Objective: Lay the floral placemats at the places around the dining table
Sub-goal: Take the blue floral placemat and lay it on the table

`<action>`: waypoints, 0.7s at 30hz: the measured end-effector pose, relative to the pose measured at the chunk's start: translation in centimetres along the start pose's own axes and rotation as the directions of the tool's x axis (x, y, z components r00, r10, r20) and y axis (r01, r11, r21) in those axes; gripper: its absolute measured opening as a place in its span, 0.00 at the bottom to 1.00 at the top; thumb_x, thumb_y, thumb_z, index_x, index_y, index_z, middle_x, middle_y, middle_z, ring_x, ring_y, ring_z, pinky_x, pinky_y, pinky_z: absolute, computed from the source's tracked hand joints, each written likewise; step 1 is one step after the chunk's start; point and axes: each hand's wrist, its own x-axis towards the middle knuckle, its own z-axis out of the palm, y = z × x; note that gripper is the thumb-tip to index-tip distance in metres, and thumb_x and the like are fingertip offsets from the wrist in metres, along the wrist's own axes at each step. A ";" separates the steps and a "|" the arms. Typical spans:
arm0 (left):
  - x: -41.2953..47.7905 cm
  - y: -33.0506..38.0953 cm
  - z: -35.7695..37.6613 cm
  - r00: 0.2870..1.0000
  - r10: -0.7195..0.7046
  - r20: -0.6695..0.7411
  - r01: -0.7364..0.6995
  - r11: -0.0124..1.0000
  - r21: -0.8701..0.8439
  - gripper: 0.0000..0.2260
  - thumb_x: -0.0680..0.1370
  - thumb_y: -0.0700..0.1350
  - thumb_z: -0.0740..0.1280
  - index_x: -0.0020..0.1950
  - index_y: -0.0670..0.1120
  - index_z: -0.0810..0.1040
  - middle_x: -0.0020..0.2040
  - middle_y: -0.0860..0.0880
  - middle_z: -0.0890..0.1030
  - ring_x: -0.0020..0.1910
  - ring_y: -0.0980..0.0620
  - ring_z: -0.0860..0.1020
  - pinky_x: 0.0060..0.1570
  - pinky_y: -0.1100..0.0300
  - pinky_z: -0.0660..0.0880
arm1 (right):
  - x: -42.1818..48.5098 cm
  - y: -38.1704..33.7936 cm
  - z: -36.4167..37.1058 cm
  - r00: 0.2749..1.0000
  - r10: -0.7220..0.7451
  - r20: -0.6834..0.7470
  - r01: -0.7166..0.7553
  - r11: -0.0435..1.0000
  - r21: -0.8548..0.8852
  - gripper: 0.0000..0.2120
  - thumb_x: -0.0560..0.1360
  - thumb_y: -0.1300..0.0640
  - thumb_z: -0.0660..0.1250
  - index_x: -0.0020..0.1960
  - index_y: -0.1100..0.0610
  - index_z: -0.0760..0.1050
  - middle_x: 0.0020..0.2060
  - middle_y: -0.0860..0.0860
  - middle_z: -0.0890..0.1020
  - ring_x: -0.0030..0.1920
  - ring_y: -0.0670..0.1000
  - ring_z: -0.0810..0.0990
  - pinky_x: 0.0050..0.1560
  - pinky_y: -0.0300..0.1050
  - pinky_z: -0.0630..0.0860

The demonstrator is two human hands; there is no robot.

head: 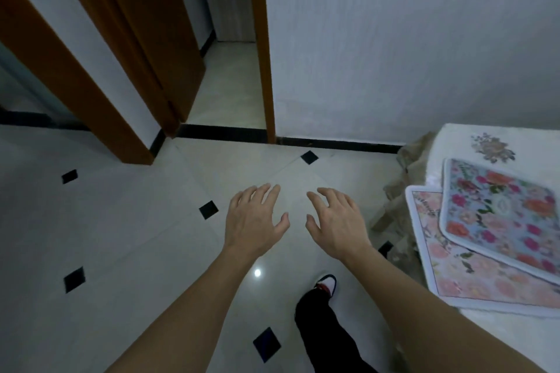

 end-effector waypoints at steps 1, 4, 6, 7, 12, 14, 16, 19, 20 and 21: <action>1.8 0.5 0.5 1.000 0.024 0.005 -0.024 1.000 -0.001 0.27 0.75 0.61 0.58 0.70 0.49 0.74 0.66 0.48 0.79 0.63 0.46 0.77 0.62 0.48 0.73 | 1.0 1.1 0.2 1.000 0.021 -0.006 -0.021 1.000 -0.002 0.24 0.78 0.44 0.59 0.70 0.53 0.71 0.66 0.55 0.76 0.66 0.56 0.74 0.67 0.55 0.71; 7.6 2.3 1.9 0.995 0.092 0.032 -0.092 0.996 -0.001 0.28 0.75 0.62 0.58 0.71 0.50 0.72 0.68 0.49 0.77 0.65 0.47 0.75 0.64 0.48 0.71 | 4.6 4.7 0.6 0.994 0.110 -0.027 -0.110 0.994 0.018 0.23 0.78 0.44 0.61 0.69 0.53 0.71 0.66 0.55 0.77 0.66 0.56 0.74 0.67 0.55 0.71; 11.5 3.7 2.7 0.989 0.138 0.047 -0.139 0.990 0.010 0.28 0.75 0.62 0.57 0.72 0.51 0.71 0.68 0.49 0.76 0.66 0.47 0.74 0.65 0.48 0.71 | 7.0 7.0 0.6 0.987 0.156 -0.033 -0.155 0.987 0.043 0.23 0.77 0.45 0.61 0.69 0.54 0.72 0.65 0.56 0.77 0.66 0.56 0.75 0.66 0.55 0.72; 13.5 4.6 3.0 0.985 0.166 0.050 -0.167 0.986 0.016 0.28 0.75 0.63 0.57 0.72 0.51 0.71 0.68 0.49 0.76 0.66 0.48 0.74 0.66 0.48 0.71 | 8.2 8.3 0.4 0.984 0.177 -0.039 -0.174 0.983 0.056 0.23 0.77 0.45 0.61 0.69 0.54 0.72 0.65 0.56 0.77 0.65 0.56 0.75 0.66 0.55 0.72; 23.1 10.4 3.6 0.950 0.310 0.049 -0.311 0.950 0.019 0.29 0.75 0.63 0.57 0.72 0.51 0.71 0.67 0.50 0.77 0.65 0.49 0.75 0.64 0.49 0.72 | 12.8 15.5 -1.4 0.939 0.317 -0.135 -0.306 0.947 0.094 0.21 0.75 0.47 0.65 0.65 0.55 0.75 0.61 0.56 0.80 0.61 0.56 0.78 0.61 0.53 0.74; 25.6 13.4 3.9 0.924 0.377 0.064 -0.377 0.926 -0.002 0.28 0.75 0.63 0.58 0.71 0.51 0.71 0.67 0.51 0.77 0.64 0.49 0.75 0.62 0.50 0.72 | 13.1 18.5 -1.9 0.905 0.398 -0.151 -0.387 0.917 0.097 0.21 0.74 0.47 0.65 0.64 0.55 0.76 0.59 0.55 0.81 0.58 0.56 0.79 0.57 0.52 0.75; 27.0 15.4 4.3 0.900 0.433 0.060 -0.432 0.902 -0.031 0.28 0.75 0.62 0.58 0.70 0.51 0.72 0.66 0.51 0.77 0.63 0.49 0.75 0.61 0.49 0.72 | 12.7 20.4 -2.2 0.884 0.435 -0.169 -0.423 0.900 0.104 0.22 0.73 0.46 0.62 0.63 0.55 0.76 0.58 0.55 0.81 0.57 0.56 0.79 0.56 0.53 0.75; 29.7 19.8 5.3 0.830 0.554 0.062 -0.550 0.832 -0.068 0.27 0.74 0.61 0.60 0.68 0.49 0.75 0.65 0.50 0.79 0.61 0.47 0.77 0.58 0.48 0.73 | 10.9 24.0 -2.6 0.831 0.523 -0.189 -0.517 0.852 0.085 0.22 0.73 0.46 0.61 0.63 0.54 0.75 0.58 0.54 0.80 0.58 0.56 0.78 0.59 0.54 0.74; 30.4 21.4 5.7 0.806 0.588 0.066 -0.583 0.808 -0.082 0.26 0.74 0.61 0.61 0.67 0.49 0.76 0.64 0.50 0.79 0.61 0.47 0.77 0.58 0.48 0.74 | 10.2 25.1 -2.8 0.814 0.546 -0.197 -0.543 0.836 0.074 0.21 0.73 0.47 0.62 0.63 0.54 0.75 0.59 0.54 0.79 0.59 0.56 0.78 0.59 0.54 0.74; 31.1 23.0 6.2 0.780 0.622 0.072 -0.615 0.782 -0.098 0.26 0.74 0.61 0.61 0.66 0.48 0.76 0.63 0.50 0.80 0.60 0.47 0.78 0.57 0.49 0.74 | 9.3 26.2 -3.0 0.794 0.574 -0.202 -0.573 0.817 0.068 0.21 0.74 0.47 0.63 0.64 0.55 0.75 0.59 0.55 0.79 0.59 0.57 0.77 0.60 0.54 0.73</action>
